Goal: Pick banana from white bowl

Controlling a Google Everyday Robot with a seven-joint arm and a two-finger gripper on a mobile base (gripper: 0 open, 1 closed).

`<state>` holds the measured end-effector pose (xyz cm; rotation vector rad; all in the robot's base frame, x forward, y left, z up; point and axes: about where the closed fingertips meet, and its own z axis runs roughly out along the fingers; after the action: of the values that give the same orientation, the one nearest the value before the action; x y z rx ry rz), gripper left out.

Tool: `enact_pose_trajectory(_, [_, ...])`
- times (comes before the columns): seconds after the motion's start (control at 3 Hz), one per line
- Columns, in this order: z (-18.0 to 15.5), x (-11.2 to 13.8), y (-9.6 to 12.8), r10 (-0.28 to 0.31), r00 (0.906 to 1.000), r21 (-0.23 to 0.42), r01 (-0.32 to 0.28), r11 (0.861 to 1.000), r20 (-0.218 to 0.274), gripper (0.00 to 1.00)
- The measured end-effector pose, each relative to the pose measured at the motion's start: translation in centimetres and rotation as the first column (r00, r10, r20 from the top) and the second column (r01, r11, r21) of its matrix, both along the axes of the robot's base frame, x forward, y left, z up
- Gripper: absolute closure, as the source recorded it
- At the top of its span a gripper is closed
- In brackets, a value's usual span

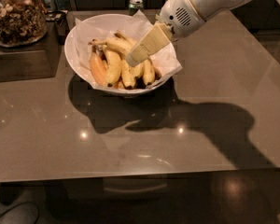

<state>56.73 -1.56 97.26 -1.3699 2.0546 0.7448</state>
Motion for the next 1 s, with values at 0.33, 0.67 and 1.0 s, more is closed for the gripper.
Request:
enact_pose_trajectory(0.33, [-0.5, 0.5, -0.1, -0.04, 0.9992, -0.006, 0.04, 0.999, 0.001, 0.27])
enact_pose_trajectory(0.67, [-1.5, 2.2, 0.4, -0.1, 0.995, -0.003, 0.1, 0.995, 0.008, 0.25])
enact_pose_trajectory(1.0, [-2.2, 4.0, 1.5, -0.138, 0.99, -0.005, 0.139, 0.99, 0.026, 0.28])
